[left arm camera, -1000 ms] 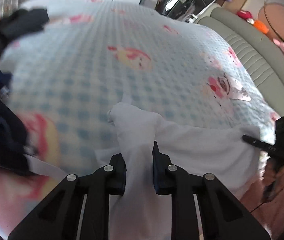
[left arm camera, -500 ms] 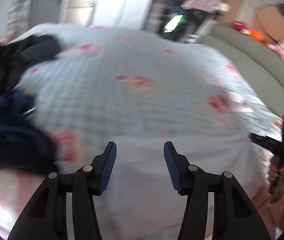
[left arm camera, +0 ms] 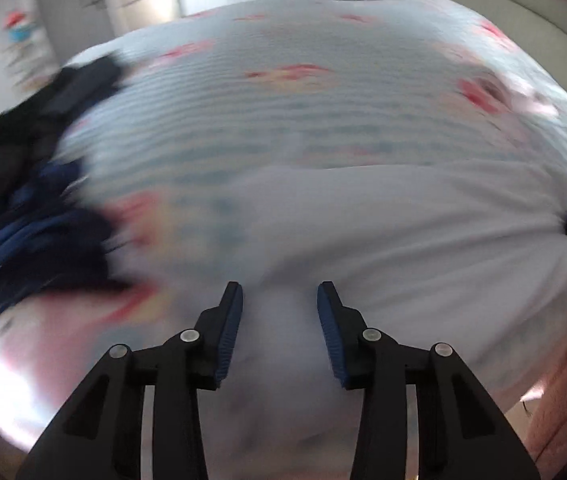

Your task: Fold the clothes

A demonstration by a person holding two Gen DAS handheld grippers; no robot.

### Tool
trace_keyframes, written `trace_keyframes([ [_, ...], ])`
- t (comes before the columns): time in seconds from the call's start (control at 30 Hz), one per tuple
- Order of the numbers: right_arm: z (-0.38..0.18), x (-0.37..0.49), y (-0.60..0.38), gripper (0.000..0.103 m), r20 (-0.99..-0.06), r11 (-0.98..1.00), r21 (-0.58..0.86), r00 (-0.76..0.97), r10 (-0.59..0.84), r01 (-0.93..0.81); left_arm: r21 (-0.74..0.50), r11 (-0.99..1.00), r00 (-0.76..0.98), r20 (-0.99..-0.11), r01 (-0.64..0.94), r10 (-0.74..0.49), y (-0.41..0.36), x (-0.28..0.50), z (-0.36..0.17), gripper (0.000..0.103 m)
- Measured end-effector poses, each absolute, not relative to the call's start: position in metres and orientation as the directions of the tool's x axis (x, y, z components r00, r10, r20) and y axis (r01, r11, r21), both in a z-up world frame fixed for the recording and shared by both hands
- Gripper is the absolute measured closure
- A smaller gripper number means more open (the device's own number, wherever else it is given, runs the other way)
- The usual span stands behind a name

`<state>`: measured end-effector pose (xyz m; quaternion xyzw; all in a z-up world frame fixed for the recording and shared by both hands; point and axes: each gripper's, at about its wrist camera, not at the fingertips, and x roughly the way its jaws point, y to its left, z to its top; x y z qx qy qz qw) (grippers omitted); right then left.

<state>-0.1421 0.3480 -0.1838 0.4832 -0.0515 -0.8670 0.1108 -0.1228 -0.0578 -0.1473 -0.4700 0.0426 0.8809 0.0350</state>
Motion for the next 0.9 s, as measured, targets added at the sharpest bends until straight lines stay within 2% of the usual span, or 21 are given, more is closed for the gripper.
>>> trace_keyframes([
  [0.07,-0.172,-0.133,0.355,0.045,-0.815,-0.978,0.195,-0.543,-0.205,0.077,-0.065,-0.996,-0.597,-0.797,-0.061,0.089,-0.073,-0.1,-0.138,0.06],
  [0.17,-0.148,-0.109,0.343,0.044,-0.76,-0.98,0.19,-0.623,-0.186,0.061,-0.21,-0.974,-0.645,-0.733,-0.084,0.214,-0.07,-0.076,-0.135,0.058],
  [0.3,-0.146,-0.096,0.315,0.043,-0.752,-0.983,0.141,-0.633,-0.185,0.12,-0.173,-0.972,-0.613,-0.754,-0.16,0.235,-0.028,-0.085,-0.152,0.057],
  [0.37,-0.155,-0.094,0.313,0.043,-0.782,-0.993,0.071,-0.613,-0.114,0.094,-0.155,-0.984,-0.583,-0.793,-0.087,0.176,-0.036,-0.092,-0.161,0.055],
  [0.43,-0.156,-0.081,0.326,0.043,-0.797,-0.997,0.06,-0.599,-0.077,0.048,-0.135,-0.991,-0.549,-0.827,-0.015,0.121,-0.044,-0.099,-0.169,0.055],
  [0.53,-0.156,-0.071,0.346,0.043,-0.799,-0.997,0.077,-0.598,-0.059,-0.004,-0.253,-0.965,-0.597,-0.785,0.071,0.162,-0.078,-0.101,-0.154,0.055],
  [0.63,-0.157,-0.073,0.357,0.042,-0.804,-0.995,0.096,-0.59,-0.077,-0.002,-0.38,-0.923,-0.619,-0.738,0.05,0.271,-0.097,-0.119,-0.147,0.049],
  [0.7,-0.158,-0.078,0.358,0.042,-0.806,-0.994,0.111,-0.585,-0.093,0.005,-0.408,-0.913,-0.615,-0.724,0.014,0.314,-0.094,-0.135,-0.151,0.049],
  [0.77,-0.163,-0.086,0.357,0.042,-0.807,-0.991,0.133,-0.58,-0.116,0.012,-0.354,-0.935,-0.6,-0.753,0.027,0.268,-0.086,-0.144,-0.158,0.049],
  [0.83,-0.172,-0.097,0.356,0.042,-0.821,-0.991,0.137,-0.559,-0.116,0.005,-0.173,-0.981,-0.552,-0.828,0.09,0.095,-0.076,-0.151,-0.17,0.05],
  [0.9,-0.181,-0.109,0.359,0.042,-0.852,-0.997,0.07,-0.522,-0.043,-0.032,-0.087,-0.992,-0.59,-0.807,0.096,0.013,-0.073,-0.141,-0.168,0.056],
])
